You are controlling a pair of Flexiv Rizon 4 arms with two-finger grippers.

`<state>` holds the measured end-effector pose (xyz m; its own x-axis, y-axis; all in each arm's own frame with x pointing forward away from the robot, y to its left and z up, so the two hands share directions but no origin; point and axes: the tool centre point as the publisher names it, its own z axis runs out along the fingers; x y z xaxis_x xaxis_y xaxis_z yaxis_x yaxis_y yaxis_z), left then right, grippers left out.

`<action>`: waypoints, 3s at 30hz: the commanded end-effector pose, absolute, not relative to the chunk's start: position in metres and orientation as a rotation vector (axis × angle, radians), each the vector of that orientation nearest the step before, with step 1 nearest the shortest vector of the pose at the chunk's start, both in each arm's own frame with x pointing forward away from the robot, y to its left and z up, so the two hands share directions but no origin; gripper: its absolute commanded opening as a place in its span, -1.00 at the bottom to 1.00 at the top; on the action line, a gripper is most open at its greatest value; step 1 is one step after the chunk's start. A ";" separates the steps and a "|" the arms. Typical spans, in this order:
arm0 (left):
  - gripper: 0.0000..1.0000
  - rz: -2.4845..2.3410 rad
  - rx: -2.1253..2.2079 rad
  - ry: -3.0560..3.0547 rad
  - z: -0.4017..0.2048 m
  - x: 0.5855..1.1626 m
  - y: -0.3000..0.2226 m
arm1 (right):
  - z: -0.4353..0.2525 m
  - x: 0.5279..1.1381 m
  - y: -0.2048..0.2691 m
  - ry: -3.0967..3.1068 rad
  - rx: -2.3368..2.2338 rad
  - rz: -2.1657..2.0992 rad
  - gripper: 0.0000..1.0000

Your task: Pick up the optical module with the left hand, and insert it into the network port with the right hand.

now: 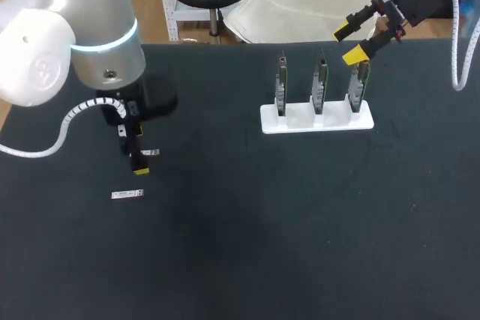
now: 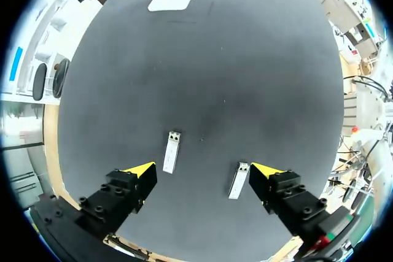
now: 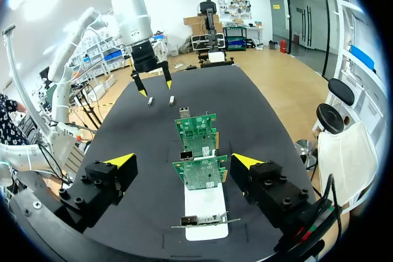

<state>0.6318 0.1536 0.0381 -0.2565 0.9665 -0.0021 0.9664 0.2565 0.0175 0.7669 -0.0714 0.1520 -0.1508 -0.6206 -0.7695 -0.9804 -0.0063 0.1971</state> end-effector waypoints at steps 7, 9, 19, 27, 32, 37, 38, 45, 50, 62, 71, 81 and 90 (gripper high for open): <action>1.00 0.017 1.868 2.510 0.021 0.638 0.167 | 0.152 0.765 -0.071 1.810 -1.650 1.008 1.00; 1.00 0.028 1.861 2.519 0.020 0.640 0.168 | 0.152 0.765 -0.071 1.810 -1.650 1.008 1.00; 1.00 0.001 1.897 2.505 0.014 0.654 0.166 | 0.152 0.765 -0.071 1.810 -1.650 1.008 1.00; 1.00 -0.013 1.908 2.512 0.007 0.662 0.169 | 0.152 0.765 -0.071 1.810 -1.650 1.008 1.00; 1.00 -0.024 1.923 2.514 0.003 0.666 0.171 | 0.152 0.765 -0.071 1.810 -1.650 1.008 1.00; 1.00 -0.026 1.944 2.532 -0.006 0.666 0.176 | 0.152 0.765 -0.071 1.810 -1.650 1.008 1.00; 1.00 -0.024 1.943 2.536 -0.007 0.666 0.177 | 0.152 0.765 -0.071 1.810 -1.650 1.008 1.00; 1.00 -0.027 1.934 2.543 -0.009 0.667 0.180 | 0.152 0.765 -0.071 1.810 -1.650 1.008 1.00; 1.00 -0.034 1.947 2.546 -0.015 0.669 0.178 | 0.152 0.765 -0.071 1.810 -1.650 1.008 1.00; 1.00 -0.050 1.944 2.552 -0.022 0.668 0.175 | 0.152 0.765 -0.071 1.810 -1.650 1.008 1.00; -1.00 -0.054 1.920 2.577 -0.025 0.663 0.179 | 0.152 0.765 -0.071 1.810 -1.650 1.008 1.00; -1.00 -0.048 1.901 2.591 -0.026 0.662 0.179 | 0.152 0.765 -0.071 1.810 -1.650 1.008 1.00; -1.00 -0.064 1.803 2.593 -0.020 0.667 0.168 | 0.152 0.765 -0.071 1.810 -1.650 1.008 1.00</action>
